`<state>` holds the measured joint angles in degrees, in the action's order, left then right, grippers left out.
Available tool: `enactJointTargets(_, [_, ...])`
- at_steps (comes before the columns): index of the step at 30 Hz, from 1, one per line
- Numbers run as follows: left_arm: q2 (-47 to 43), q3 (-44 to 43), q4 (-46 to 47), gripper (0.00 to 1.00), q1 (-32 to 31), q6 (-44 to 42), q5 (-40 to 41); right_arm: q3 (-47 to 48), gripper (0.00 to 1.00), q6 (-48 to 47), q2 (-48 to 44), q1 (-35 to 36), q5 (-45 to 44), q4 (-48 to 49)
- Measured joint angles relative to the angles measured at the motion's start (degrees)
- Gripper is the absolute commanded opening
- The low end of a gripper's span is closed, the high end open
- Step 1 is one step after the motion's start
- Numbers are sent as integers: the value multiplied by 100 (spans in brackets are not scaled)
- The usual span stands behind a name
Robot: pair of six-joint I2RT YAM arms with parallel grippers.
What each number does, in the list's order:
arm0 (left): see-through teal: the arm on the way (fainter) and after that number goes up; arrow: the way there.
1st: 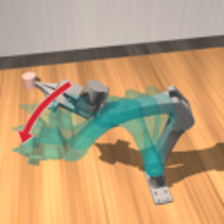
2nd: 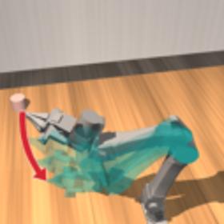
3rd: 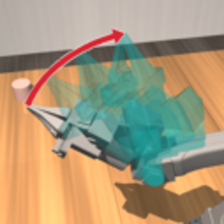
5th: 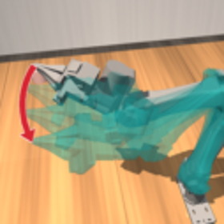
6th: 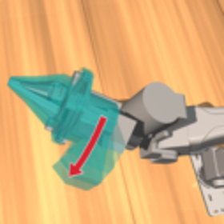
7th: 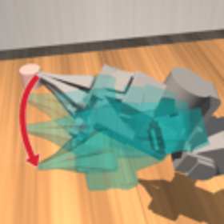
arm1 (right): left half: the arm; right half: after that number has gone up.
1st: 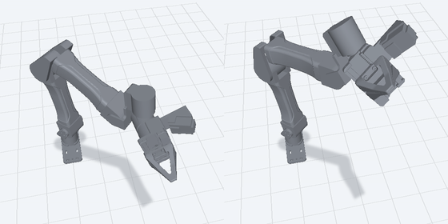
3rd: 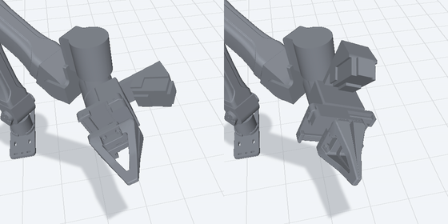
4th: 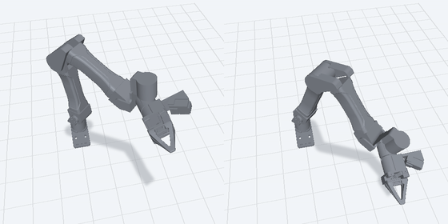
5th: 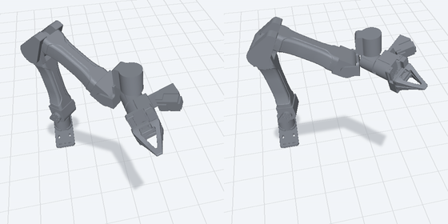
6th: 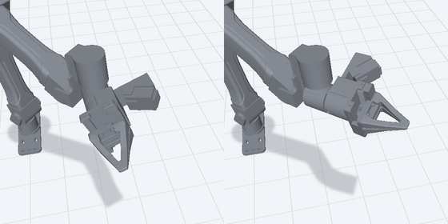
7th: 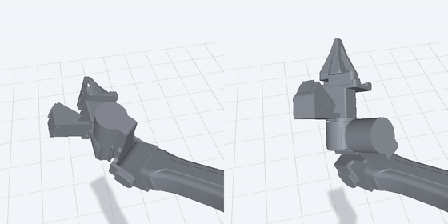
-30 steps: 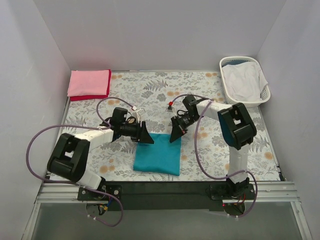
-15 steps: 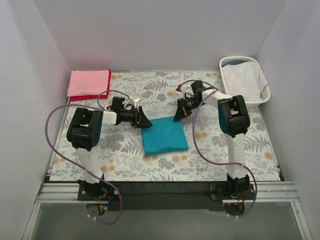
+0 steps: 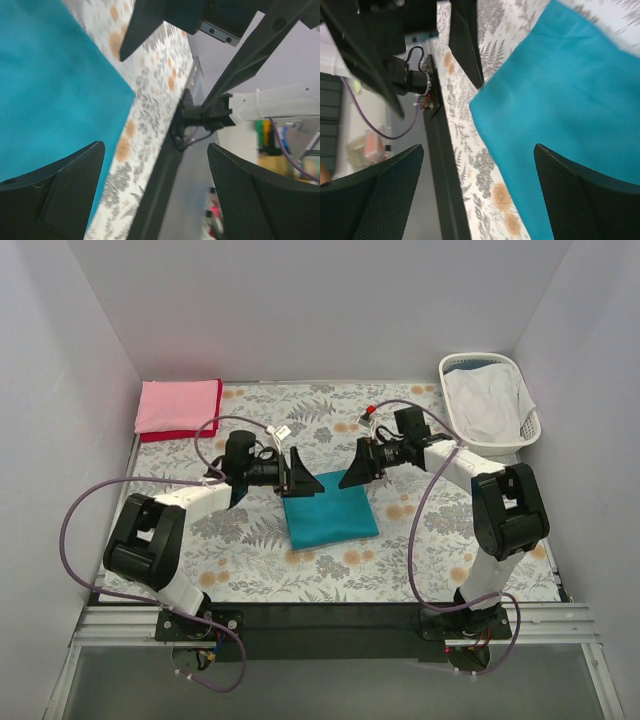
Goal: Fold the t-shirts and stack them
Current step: Fold the tshirt
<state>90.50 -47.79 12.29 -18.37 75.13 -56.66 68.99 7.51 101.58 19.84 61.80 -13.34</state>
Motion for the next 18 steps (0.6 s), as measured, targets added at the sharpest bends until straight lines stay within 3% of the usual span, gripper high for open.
enactJointTargets(6, [621, 612, 448, 88, -457, 1027, 42, -922, 98, 863, 361, 420, 190, 868])
enactJointTargets(12, [1759, 413, 428, 90, 39, 1355, -269, -1014, 98, 1211, 1213, 374, 232, 1298])
enactJointTargets(18, [2138, -208, 164, 91, 496, 828, -555, -619, 98, 1399, 1552, 225, 507, 1357])
